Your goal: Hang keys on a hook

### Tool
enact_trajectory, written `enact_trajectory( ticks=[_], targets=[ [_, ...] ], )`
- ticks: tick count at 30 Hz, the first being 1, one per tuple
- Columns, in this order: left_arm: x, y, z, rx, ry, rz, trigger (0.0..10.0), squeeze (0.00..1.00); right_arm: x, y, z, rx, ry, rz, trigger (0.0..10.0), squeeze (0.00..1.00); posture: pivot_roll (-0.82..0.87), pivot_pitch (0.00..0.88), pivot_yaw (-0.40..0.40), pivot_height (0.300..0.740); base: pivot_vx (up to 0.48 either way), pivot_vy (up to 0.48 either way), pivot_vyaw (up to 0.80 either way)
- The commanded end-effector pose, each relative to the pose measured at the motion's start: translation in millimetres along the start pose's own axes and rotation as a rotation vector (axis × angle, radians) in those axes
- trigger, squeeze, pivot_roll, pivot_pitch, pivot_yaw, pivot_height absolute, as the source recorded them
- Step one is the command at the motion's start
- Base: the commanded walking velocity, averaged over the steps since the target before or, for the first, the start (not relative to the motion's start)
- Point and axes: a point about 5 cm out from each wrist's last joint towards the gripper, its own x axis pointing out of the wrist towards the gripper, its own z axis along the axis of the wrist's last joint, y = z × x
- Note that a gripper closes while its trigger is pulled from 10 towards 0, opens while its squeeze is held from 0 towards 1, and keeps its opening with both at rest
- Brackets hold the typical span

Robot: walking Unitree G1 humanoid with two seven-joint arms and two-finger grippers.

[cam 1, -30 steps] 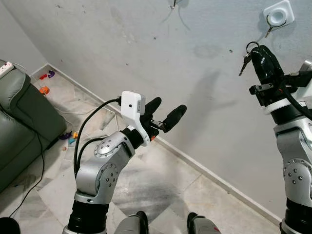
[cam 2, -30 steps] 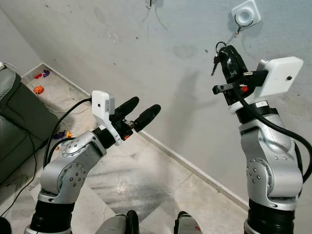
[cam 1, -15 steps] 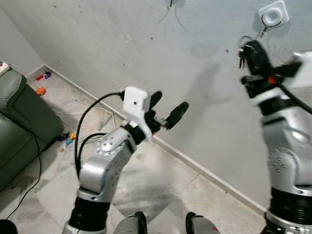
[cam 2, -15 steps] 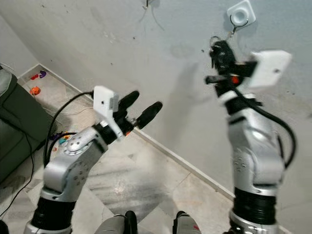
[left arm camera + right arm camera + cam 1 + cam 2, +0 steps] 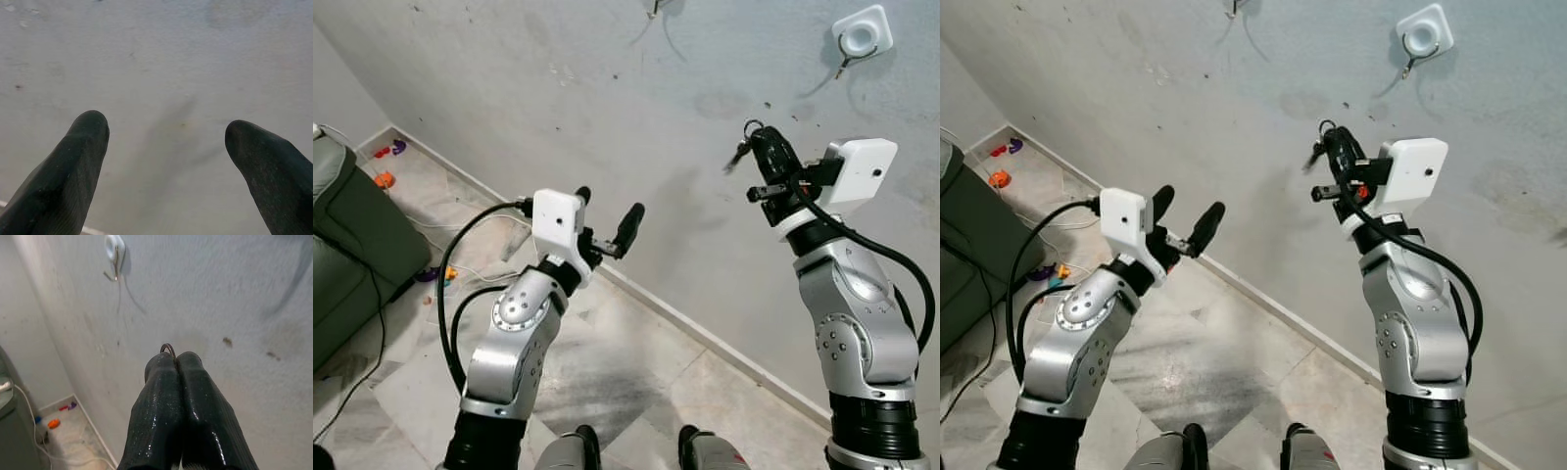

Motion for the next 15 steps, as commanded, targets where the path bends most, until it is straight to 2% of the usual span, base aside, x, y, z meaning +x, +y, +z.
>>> enact_trajectory(
  ticks=[1,2,10,12,15],
  targets=[
    [-2.9,2.5,-0.9,0.015,-0.004,0.007,10.0,0.00,2.6,3.3,-1.1,-0.002,0.000,0.022,0.0,0.00,-0.07,0.174,0.052,0.740,0.000,0.000,0.00],
    [-2.9,2.3,-0.9,0.015,-0.005,0.008,10.0,0.00,3.2,3.2,-0.8,-0.002,-0.001,0.022,0.0,0.00,-0.07,0.174,0.052,0.740,0.000,0.000,0.00],
    [-6.6,1.9,-7.5,-0.028,0.023,0.008,10.0,0.00,0.8,1.6,-5.0,0.012,0.012,0.006,0.0,0.00,-0.08,0.168,0.064,0.740,0.000,0.000,-0.80],
    [-6.7,1.2,-9.7,-0.063,0.033,0.000,10.0,0.00,0.1,1.2,-6.0,0.016,0.017,0.001,0.0,0.00,-0.08,0.168,0.066,0.740,0.000,0.000,-0.80],
    [-6.5,2.4,-10.6,-0.059,0.036,0.014,10.0,0.00,-2.0,0.0,-8.0,0.019,0.025,-0.013,0.0,0.00,-0.08,0.168,0.072,0.740,0.000,0.000,-0.80]
  ],
)
